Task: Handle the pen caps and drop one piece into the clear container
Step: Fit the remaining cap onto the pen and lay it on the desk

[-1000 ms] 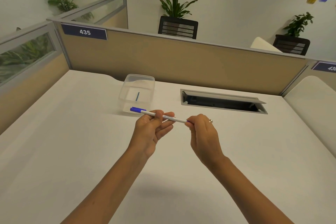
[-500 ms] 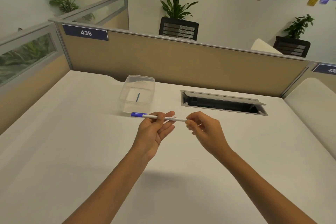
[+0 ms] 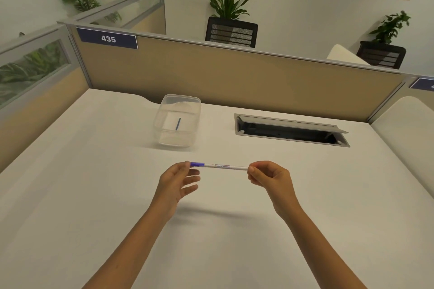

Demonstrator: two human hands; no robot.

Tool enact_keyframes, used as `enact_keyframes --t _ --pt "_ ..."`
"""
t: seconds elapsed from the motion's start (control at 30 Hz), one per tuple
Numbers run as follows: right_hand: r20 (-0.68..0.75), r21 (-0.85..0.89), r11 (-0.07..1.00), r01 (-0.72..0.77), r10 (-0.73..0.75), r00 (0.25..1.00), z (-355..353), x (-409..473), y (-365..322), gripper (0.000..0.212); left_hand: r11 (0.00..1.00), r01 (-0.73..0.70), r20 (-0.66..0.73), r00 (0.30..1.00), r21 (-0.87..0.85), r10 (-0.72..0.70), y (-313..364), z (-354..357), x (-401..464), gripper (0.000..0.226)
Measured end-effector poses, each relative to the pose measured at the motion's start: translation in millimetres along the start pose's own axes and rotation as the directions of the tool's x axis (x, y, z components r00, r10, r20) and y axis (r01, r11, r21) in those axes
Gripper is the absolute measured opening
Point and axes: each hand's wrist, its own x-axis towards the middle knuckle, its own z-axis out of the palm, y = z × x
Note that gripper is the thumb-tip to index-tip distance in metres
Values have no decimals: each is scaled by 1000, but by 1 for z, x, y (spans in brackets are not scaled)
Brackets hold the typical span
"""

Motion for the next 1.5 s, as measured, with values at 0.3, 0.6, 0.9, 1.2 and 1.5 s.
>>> enact_keyframes --t 0.3,0.6,0.9,1.2,1.5 --pt "26 -333 943 -2 12 1000 9 22 48 14 945 -90 -16 995 314 100 -14 -25 35 16" --pt "56 -702 697 144 -148 987 23 53 104 10 287 -298 162 895 910 416 -48 -46 75 12" --pt "-66 -743 667 59 -160 985 31 58 139 10 148 -223 138 888 964 438 -73 -55 87 14" --pt "-41 -705 700 116 -203 978 27 52 140 22 147 -234 152 891 961 428 -73 -58 85 23" --pt "14 -784 607 130 -192 981 17 28 134 32 31 -284 260 912 958 318 -66 -64 62 70"
